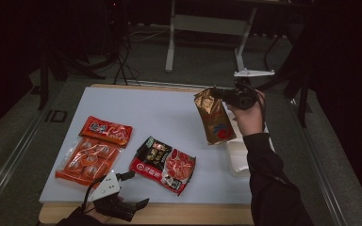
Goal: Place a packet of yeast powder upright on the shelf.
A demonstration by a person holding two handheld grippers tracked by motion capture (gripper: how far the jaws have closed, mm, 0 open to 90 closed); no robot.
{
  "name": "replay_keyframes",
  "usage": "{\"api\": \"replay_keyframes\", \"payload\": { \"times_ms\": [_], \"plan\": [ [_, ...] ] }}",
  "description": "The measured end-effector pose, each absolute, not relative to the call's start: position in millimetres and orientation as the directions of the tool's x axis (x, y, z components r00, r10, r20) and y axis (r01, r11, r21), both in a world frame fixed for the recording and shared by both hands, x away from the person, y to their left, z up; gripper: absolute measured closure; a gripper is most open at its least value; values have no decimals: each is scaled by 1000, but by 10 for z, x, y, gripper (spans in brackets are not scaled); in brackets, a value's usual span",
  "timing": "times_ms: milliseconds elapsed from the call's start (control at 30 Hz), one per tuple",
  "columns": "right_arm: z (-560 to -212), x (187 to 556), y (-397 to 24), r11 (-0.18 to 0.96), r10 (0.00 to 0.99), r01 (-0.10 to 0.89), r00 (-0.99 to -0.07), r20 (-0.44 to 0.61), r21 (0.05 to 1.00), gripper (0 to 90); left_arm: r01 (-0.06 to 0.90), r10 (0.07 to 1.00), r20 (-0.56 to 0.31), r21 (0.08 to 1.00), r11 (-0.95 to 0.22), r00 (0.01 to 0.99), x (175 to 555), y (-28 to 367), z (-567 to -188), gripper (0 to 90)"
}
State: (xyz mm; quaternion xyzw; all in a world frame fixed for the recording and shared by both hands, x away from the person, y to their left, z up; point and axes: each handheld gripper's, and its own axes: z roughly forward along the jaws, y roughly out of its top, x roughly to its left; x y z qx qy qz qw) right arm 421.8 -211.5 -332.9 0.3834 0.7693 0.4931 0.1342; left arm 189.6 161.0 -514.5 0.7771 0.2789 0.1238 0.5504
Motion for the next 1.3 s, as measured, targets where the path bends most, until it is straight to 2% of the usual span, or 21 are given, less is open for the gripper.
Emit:
{"api": "replay_keyframes", "payload": {
  "times_ms": [600,1000,1300],
  "plan": [
    [-3197,4373,-2678,138,771,449,-609,189,883,892,310,597,-116,922,-232,794,1836,1663,-5164,25],
    [-3282,4578,-2986,76,807,466,-548,220,882,892,324,629,-120,920,-221,768,1774,1739,-5170,25],
    [-3471,4748,-3101,25,821,435,-523,230,900,891,327,634,-121,920,-218,764,1772,1753,-5174,25]
  ]
}}
